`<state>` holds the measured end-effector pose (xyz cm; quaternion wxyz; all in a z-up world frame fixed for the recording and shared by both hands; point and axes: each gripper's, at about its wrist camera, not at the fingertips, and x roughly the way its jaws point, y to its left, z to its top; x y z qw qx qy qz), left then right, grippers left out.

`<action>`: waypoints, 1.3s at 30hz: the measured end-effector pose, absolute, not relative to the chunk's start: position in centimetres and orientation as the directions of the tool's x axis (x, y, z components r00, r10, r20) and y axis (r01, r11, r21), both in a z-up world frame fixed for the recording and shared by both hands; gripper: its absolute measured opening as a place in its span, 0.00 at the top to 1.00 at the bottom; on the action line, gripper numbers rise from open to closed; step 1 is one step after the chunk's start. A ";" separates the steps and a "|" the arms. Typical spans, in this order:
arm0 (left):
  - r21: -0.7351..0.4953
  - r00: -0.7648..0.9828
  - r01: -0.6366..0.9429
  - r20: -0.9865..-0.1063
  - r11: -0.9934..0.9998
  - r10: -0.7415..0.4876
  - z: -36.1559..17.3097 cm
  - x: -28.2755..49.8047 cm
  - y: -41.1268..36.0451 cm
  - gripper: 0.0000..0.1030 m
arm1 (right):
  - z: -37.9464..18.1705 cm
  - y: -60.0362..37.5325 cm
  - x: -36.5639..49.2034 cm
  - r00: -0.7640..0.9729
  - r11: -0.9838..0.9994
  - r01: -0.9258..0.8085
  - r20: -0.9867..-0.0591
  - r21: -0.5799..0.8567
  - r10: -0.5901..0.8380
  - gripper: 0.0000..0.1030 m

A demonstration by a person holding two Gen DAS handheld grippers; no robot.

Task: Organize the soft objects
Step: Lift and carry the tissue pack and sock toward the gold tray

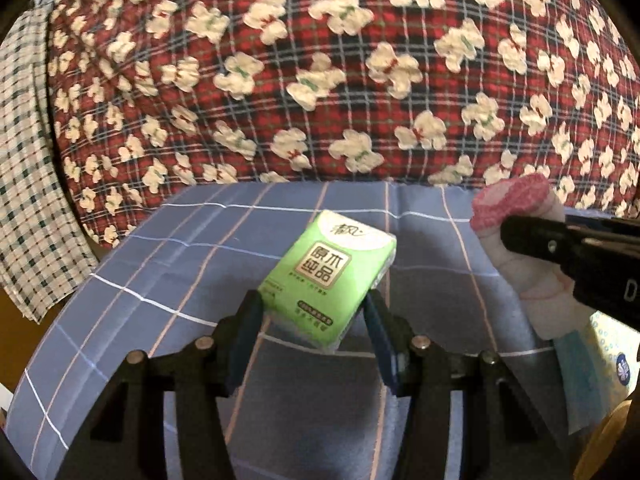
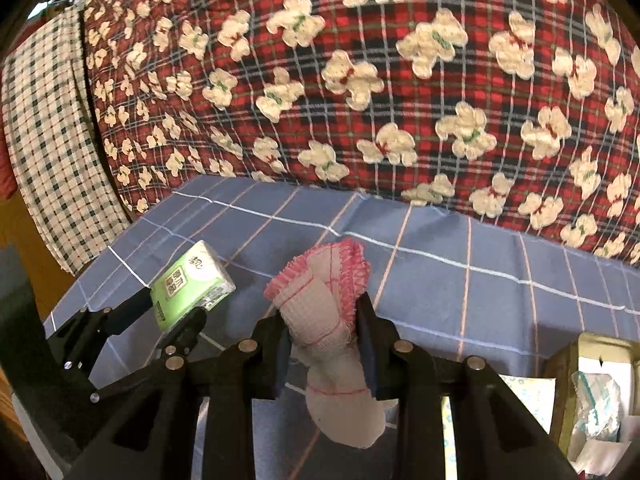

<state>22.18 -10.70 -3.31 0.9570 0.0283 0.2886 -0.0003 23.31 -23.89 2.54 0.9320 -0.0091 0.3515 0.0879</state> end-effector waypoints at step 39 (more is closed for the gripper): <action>0.050 0.922 -0.111 -0.367 0.993 0.121 -1.6 17.3 -9.8 0.50 | 5.4 -25.1 18.6 0.882 0.982 -0.180 -0.434 0.050 0.183 0.69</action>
